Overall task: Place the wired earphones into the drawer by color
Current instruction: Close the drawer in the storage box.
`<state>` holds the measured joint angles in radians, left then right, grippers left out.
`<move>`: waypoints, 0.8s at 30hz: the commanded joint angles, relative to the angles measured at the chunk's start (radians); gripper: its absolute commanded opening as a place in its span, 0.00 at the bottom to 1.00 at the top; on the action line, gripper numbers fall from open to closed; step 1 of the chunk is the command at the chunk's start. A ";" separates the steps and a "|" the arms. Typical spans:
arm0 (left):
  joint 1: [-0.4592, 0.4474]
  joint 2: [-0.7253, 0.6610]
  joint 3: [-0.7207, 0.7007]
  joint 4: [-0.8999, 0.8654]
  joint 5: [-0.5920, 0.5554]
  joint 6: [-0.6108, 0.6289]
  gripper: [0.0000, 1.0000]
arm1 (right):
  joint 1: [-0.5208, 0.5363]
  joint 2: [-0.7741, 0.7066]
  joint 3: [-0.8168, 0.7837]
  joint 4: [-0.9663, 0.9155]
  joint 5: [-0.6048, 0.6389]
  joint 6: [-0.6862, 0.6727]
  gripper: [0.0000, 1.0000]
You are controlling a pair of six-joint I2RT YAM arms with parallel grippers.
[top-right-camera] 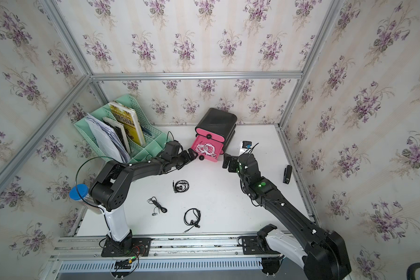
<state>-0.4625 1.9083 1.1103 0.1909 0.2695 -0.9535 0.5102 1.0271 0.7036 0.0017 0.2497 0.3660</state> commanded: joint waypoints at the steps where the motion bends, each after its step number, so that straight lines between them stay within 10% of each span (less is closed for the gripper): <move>1: 0.000 0.013 0.027 0.026 0.016 -0.004 0.99 | 0.001 -0.007 0.002 0.008 0.016 -0.004 1.00; 24: 0.002 0.111 0.190 -0.033 0.029 0.016 0.99 | 0.000 -0.012 0.005 0.007 0.017 -0.012 1.00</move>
<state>-0.4603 2.0079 1.2850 0.1753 0.2970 -0.9493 0.5102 1.0203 0.7036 0.0013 0.2501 0.3637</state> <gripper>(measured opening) 0.990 0.998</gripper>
